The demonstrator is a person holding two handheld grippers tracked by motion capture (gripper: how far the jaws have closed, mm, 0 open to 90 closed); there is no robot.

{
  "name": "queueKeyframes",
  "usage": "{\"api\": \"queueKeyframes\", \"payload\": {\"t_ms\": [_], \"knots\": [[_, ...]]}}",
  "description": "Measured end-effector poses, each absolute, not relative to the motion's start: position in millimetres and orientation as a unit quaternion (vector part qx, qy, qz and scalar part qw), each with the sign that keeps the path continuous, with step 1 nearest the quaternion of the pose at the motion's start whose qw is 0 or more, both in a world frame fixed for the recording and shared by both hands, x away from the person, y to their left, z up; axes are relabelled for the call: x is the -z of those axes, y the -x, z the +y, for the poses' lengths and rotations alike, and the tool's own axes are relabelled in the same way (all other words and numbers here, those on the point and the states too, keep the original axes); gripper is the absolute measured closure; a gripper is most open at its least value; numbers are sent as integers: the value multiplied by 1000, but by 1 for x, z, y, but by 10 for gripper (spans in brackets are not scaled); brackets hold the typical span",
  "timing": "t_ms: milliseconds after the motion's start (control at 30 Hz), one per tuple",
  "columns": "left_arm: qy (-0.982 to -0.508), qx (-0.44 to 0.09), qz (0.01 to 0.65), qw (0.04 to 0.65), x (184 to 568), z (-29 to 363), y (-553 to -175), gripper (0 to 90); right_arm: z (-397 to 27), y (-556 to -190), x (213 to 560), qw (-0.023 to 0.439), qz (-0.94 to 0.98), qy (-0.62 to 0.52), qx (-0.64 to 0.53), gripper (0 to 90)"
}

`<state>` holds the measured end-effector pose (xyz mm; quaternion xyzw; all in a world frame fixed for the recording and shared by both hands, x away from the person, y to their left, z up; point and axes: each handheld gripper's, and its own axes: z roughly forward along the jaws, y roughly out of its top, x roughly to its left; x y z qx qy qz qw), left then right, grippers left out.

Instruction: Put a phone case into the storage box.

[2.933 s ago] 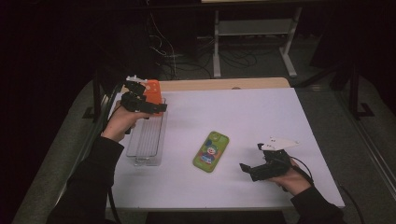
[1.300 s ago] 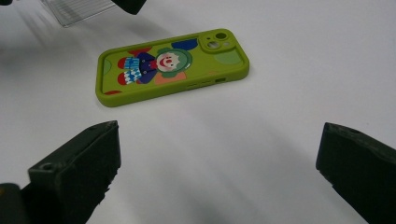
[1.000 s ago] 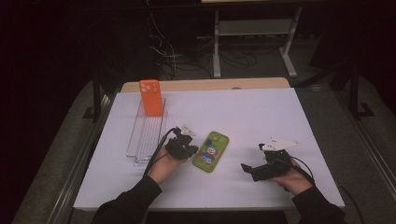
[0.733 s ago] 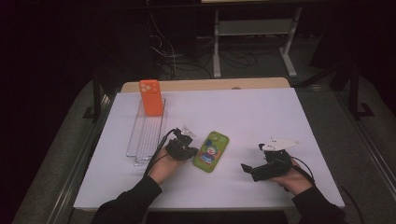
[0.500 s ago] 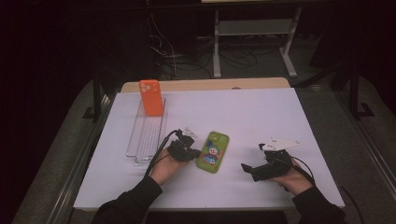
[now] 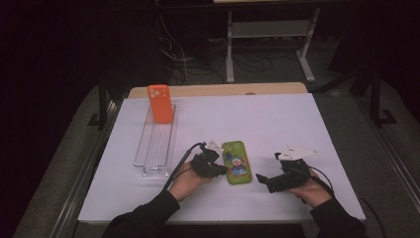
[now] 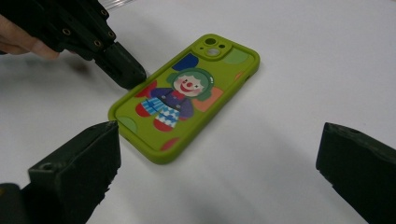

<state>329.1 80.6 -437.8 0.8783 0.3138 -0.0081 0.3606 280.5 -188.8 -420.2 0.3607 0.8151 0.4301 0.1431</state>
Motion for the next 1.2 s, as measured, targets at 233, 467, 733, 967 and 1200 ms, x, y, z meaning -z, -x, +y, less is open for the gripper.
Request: {"api": "queueKeyframes", "payload": {"t_ms": [233,467,733,967,1200], "knots": [[-883,12,290,369,439,60,-326,896,-189,-280,420,143,815,-361,-431,0],[-888,0,264,376,441,42,-326,896,-189,-280,420,141,815,-361,-431,0],[-886,-28,252,389,425,63,-326,787,-191,-280,420,144,814,-362,-430,0],[-883,-46,248,395,413,103,-329,556,-192,-280,420,144,811,-372,-429,0],[-873,-48,247,417,406,131,-325,297,-190,-281,421,146,810,-379,-423,0]]}}
